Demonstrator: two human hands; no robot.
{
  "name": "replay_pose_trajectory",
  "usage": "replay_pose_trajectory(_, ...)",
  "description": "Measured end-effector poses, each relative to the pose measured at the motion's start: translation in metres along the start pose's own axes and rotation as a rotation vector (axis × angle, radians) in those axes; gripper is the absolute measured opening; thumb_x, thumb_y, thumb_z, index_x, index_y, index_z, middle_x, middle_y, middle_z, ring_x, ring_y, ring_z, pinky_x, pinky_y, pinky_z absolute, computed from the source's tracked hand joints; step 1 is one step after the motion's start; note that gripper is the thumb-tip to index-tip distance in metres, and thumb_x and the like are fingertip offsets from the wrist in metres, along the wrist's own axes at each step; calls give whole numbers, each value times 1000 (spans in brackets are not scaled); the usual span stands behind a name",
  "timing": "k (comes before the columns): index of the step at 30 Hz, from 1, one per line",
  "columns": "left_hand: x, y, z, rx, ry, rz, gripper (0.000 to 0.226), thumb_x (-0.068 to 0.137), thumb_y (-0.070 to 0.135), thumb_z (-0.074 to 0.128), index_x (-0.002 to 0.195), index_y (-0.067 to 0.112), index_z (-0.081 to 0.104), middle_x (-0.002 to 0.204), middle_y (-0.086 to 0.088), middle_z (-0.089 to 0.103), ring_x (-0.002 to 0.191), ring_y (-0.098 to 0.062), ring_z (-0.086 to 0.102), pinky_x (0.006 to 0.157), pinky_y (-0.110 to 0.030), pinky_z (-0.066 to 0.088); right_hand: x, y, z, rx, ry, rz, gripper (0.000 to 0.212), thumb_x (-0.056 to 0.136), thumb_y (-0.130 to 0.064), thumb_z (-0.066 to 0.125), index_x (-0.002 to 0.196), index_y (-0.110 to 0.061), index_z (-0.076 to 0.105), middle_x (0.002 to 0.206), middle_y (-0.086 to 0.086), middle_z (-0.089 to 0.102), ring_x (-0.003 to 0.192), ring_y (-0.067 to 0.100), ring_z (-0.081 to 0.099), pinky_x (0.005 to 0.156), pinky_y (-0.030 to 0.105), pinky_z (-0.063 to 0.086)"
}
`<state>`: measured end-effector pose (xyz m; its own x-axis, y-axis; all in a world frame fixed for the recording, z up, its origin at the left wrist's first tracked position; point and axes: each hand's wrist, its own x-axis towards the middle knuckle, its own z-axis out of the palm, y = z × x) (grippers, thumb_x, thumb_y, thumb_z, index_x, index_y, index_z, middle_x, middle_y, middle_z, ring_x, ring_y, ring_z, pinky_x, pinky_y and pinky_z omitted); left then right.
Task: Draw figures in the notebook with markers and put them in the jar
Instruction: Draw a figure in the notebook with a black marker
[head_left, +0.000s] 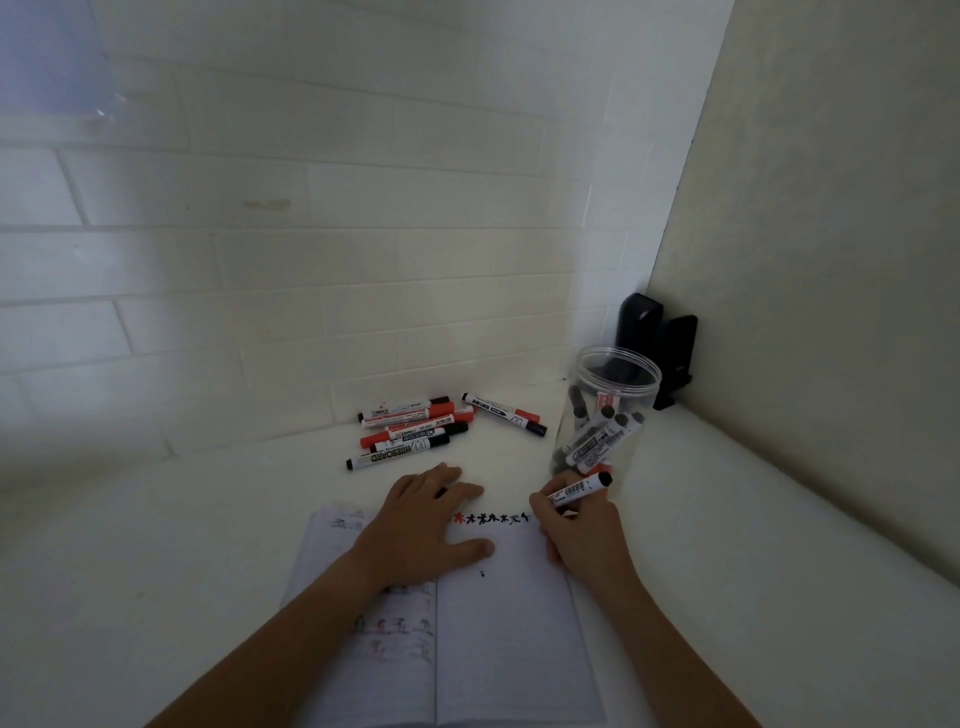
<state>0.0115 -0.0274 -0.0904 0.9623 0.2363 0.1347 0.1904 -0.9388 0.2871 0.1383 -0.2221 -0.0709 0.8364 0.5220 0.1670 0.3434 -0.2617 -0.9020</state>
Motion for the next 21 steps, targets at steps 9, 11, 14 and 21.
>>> replay_pose_trajectory(9, -1, -1, 1, -7, 11, 3, 91, 74, 91, 26, 151, 42, 30, 164, 7, 19, 151, -9, 10, 121, -32, 3, 2, 7, -1, -6, 51, 36, 16, 96, -13, 68, 89, 0, 63, 54, 8, 65, 39, 16, 59, 45, 21, 50)
replay_pose_trajectory(11, 0, -1, 1, -10, 11, 2, 92, 74, 92, 26, 151, 42, 30, 164, 7, 18, 151, -9, 9, 121, -32, 3, 3, 6, 0, -7, 58, 18, 17, 97, -15, 68, 88, -1, 62, 55, 10, 66, 40, 17, 60, 47, 22, 51)
replay_pose_trajectory(14, 0, -1, 2, -16, 15, 2, 95, 72, 94, 23, 150, 42, 30, 164, 7, 19, 151, -9, 10, 121, -33, 3, 2, 4, 0, 3, 33, 16, 17, 97, -16, 68, 88, -3, 63, 54, 9, 65, 40, 15, 59, 47, 24, 52)
replay_pose_trajectory(21, -1, 0, 0, -9, 11, 3, 95, 72, 93, 22, 151, 41, 29, 164, 7, 18, 151, -10, 10, 120, -33, 3, -1, 2, 0, 6, -29, -3, 13, 95, -9, 67, 86, -2, 61, 59, 8, 62, 40, 15, 54, 44, 25, 49)
